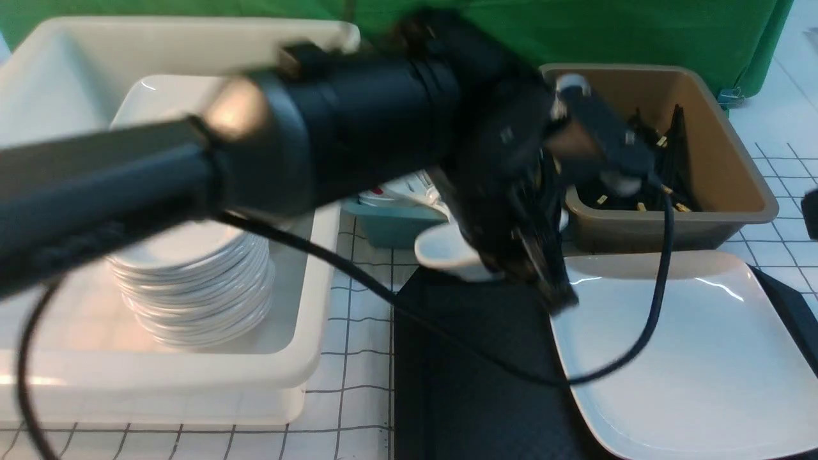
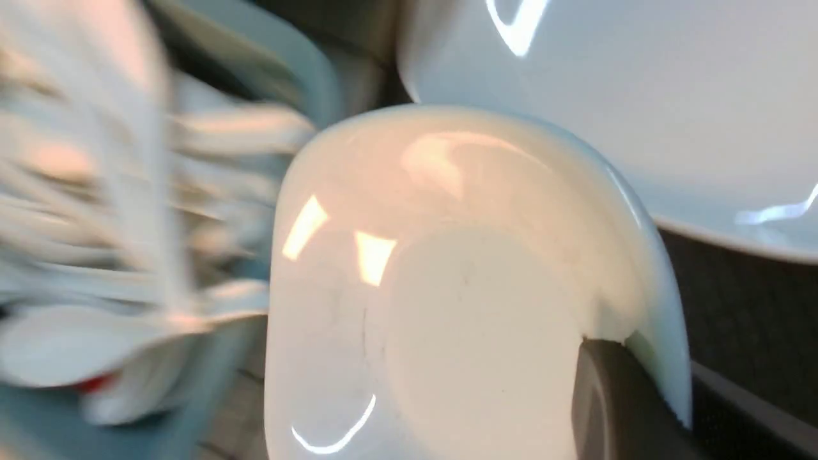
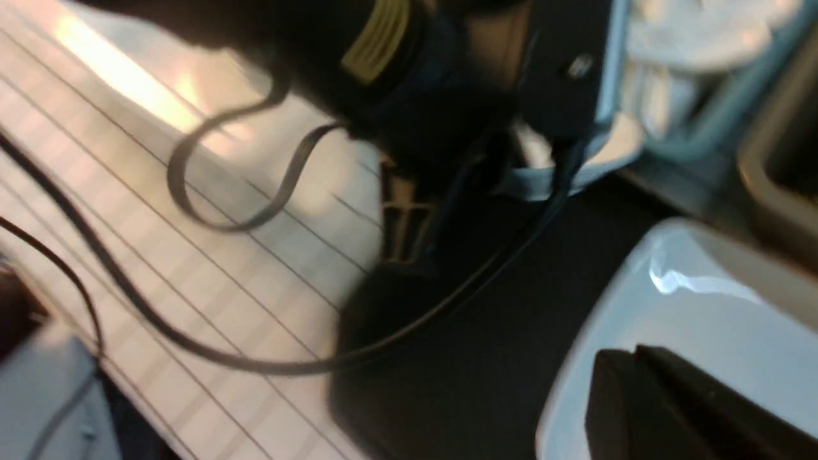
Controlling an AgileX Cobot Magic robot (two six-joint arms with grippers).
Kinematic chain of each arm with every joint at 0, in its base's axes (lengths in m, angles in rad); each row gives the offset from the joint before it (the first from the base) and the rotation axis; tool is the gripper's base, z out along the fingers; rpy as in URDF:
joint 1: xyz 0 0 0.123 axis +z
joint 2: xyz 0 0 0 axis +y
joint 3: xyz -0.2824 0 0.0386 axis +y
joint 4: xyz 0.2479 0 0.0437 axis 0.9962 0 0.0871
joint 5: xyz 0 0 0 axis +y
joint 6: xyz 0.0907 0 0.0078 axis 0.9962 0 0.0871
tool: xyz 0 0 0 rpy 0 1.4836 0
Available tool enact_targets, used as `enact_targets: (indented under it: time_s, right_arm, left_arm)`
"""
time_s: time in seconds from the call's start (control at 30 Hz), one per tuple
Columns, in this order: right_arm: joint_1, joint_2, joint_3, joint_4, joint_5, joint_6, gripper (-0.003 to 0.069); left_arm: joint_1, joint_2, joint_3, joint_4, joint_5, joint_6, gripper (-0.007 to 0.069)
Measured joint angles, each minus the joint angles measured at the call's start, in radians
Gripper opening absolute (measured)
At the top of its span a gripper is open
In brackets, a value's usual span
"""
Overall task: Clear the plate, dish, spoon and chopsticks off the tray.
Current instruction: Use the left arm to put the small plate into the large storage box on the left
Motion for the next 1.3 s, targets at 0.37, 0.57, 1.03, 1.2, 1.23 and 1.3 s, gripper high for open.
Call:
enact_targets:
  time_s: [0.37, 0.57, 1.03, 1.2, 1.23, 1.3]
  right_arm:
    - [0.175, 0.212, -0.238, 0.169, -0.028, -0.089, 0.0006]
    - [0.373, 0.373, -0.311, 0.02, -0.085, -0.013, 0.0006]
    - [0.451, 0.466, -0.336, -0.054, -0.191, 0.013, 0.0006]
    - [0.451, 0.44, -0.336, -0.127, -0.191, 0.024, 0.0006]
    - [0.451, 0.434, -0.336, -0.144, -0.191, 0.03, 0.0006]
    - [0.451, 0.405, -0.336, -0.235, -0.189, 0.065, 0.0008]
  left_arm:
    - [0.401, -0.211, -0.055, 0.012, 0.122, -0.082, 0.0009]
    - [0.545, -0.207, 0.116, 0.013, 0.12, -0.107, 0.0009]
    - [0.557, -0.174, 0.268, -0.017, 0.067, -0.14, 0.0105]
    - [0.557, -0.178, 0.249, -0.085, 0.088, -0.165, 0.038]
    - [0.557, -0.182, 0.245, -0.097, 0.097, -0.166, 0.0408]
    - [0.557, -0.199, 0.215, -0.159, 0.125, -0.169, 0.0488]
